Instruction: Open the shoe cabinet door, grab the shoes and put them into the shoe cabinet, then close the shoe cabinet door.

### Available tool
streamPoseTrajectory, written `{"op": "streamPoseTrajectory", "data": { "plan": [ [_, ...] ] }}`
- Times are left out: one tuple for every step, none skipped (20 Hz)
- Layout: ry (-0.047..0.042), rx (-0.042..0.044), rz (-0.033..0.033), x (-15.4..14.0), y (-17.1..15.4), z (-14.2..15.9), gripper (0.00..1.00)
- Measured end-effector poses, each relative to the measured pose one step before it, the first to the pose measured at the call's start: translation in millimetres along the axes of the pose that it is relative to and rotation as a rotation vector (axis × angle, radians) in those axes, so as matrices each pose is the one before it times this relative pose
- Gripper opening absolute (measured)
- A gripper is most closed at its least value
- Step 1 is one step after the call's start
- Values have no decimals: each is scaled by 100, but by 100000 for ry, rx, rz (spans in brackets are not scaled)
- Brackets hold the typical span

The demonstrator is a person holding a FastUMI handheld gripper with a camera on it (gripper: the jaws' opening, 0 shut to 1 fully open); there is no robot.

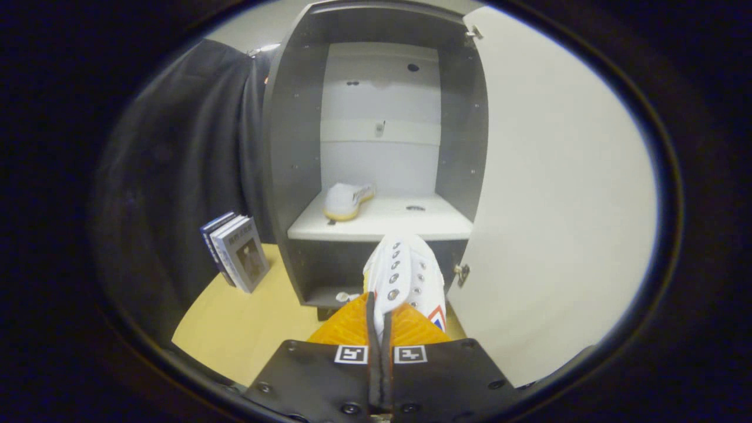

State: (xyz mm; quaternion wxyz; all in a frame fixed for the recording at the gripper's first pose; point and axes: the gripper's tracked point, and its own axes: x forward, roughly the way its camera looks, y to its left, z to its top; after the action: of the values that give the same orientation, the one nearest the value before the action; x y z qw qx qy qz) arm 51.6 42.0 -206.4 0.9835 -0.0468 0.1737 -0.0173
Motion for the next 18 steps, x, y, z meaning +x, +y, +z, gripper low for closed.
{"op": "streamPoseTrajectory", "data": {
  "plan": [
    [-1492, -111, -102, 981, -390, 1335, 2],
    [-1283, 307, 370, 1020, -345, 1319, 2],
    [-1006, -54, 707, 1356, -297, 1243, 2],
    [-1459, -490, 764, 1440, -325, 1274, 2],
    [-1086, -1078, 723, 1756, -410, 1188, 2],
    [-710, -708, 704, 1874, -449, 1150, 2],
    [125, -413, 722, 1852, -479, 1032, 2],
    [446, -208, 662, 1879, -471, 744, 2],
    [469, 374, 451, 1947, -456, 509, 2],
    [838, 512, 549, 2227, -458, 224, 2],
    [1002, 240, 586, 1958, -384, 134, 2],
    [985, -226, 576, 1762, -347, -37, 2],
    [1065, -328, 649, 1700, -110, -66, 2],
    [807, -352, 844, 1472, 89, -74, 2],
    [844, -315, 952, 1304, 151, -111, 2],
    [707, -195, 981, 1019, 153, -154, 2],
    [592, 156, 788, 1068, 114, 17, 2],
    [837, -119, 190, 677, -85, -166, 2]
  ]
}}
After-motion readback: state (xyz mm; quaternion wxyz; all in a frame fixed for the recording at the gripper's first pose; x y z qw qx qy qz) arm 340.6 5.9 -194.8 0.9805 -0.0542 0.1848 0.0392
